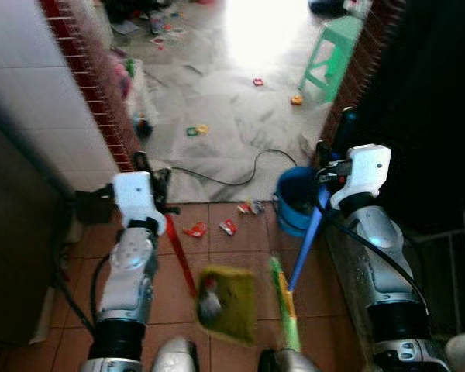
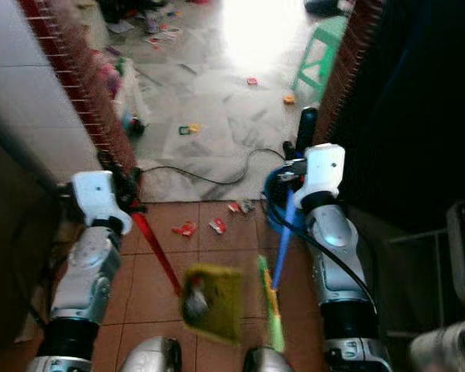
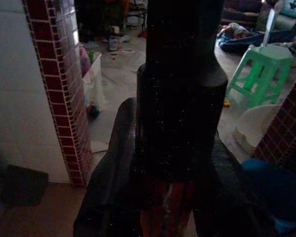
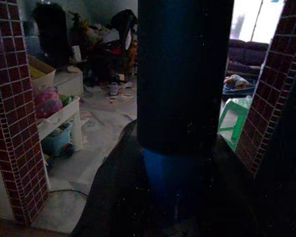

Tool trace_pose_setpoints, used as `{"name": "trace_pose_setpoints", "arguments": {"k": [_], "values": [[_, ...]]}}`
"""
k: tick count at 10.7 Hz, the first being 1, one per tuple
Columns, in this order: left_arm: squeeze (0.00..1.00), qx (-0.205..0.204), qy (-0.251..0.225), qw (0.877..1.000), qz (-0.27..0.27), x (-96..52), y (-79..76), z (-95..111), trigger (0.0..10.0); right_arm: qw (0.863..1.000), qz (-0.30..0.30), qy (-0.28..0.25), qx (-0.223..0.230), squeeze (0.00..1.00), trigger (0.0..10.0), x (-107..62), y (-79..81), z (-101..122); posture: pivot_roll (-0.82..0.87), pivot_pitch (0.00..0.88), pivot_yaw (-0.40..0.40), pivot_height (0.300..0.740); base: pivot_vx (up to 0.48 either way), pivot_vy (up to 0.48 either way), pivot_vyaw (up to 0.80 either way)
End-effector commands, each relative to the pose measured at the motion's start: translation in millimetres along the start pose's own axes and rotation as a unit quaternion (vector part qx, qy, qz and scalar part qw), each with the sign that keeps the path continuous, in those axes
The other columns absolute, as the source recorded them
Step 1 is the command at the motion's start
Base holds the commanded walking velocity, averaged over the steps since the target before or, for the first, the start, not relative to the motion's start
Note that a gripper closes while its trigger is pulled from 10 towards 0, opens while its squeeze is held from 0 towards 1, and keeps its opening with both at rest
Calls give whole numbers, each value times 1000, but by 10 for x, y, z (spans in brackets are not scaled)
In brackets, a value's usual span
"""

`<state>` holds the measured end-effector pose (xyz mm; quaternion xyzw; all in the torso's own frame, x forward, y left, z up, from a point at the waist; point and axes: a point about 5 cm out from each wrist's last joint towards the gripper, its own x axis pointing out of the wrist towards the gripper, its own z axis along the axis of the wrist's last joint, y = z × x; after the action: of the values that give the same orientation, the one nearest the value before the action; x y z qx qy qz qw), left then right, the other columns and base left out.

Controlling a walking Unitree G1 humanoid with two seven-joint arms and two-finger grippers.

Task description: Sweep floor

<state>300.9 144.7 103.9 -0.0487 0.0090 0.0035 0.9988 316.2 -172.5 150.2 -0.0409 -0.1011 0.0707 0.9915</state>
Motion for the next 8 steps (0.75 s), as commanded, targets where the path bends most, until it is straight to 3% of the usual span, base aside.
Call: {"name": "trace_pose_setpoints", "arguments": {"k": [1,8], "values": [[0,3,-30,1000,8,9,46,142,10000,1000,4,-25,3,0,10000,54,35,101,-35,0,-9,740,0,480,0],[0,7,-21,1000,3,25,14,146,10000,1000,2,-25,3,0,10000,71,29,101,-36,0,-4,740,0,480,0]]}}
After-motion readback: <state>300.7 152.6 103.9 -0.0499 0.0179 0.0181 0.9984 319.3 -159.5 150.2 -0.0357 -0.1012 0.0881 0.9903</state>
